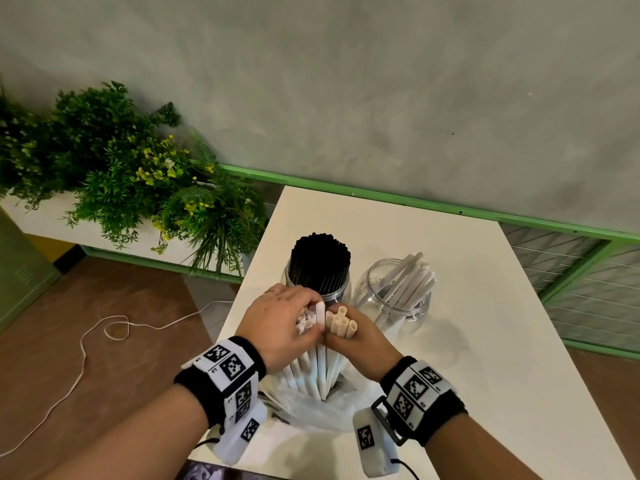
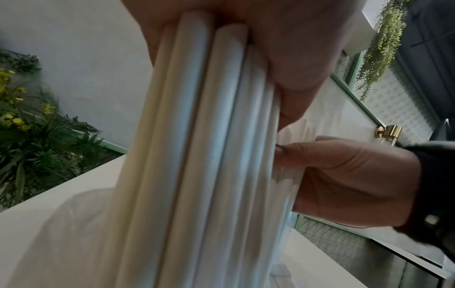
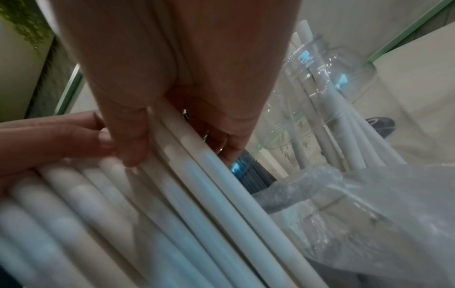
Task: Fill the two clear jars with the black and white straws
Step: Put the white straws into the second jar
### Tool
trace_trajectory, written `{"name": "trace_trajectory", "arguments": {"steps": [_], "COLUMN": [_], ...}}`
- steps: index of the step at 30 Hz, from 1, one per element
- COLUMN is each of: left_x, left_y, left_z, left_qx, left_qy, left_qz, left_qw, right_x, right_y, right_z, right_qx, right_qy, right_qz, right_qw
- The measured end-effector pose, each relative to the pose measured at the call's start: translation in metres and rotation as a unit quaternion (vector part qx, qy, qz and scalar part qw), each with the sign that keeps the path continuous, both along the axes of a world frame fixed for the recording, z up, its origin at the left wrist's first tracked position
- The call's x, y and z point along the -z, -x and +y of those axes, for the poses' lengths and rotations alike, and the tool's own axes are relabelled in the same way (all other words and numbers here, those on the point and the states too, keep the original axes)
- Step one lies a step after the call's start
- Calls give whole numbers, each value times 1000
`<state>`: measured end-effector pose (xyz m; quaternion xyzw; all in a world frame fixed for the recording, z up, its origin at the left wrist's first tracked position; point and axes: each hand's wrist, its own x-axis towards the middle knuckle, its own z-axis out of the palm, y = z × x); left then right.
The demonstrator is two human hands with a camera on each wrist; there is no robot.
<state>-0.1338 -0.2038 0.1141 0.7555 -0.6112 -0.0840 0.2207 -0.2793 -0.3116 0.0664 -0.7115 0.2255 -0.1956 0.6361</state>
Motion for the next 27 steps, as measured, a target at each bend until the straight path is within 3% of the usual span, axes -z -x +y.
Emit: {"name": "trace_trajectory", "arguments": {"steps": [4, 9, 16, 23, 27], "left_x": [5, 8, 7, 12, 11], "left_y": [-5, -6, -6, -9, -9], "left_z": [-3, -5, -7, -9, -10], "left_qx": [-1, -1, 6, 3, -7], "left_qy": [-8, -6, -13, -2, 0], "left_qz": [-16, -23, -34, -20, -9], "left_qw": [1000, 1000, 999, 1000, 1000], "right_x": [-1, 8, -6, -15, -15], "right_y": [0, 1, 5, 4, 2], "right_z": [11, 27, 19, 16, 17], "right_qx": [48, 162, 152, 78, 119], "right_qy": [63, 187, 228, 279, 263], "right_qz": [-34, -53, -73, -41, -40], "right_qw": [996, 967, 959, 956, 957]}}
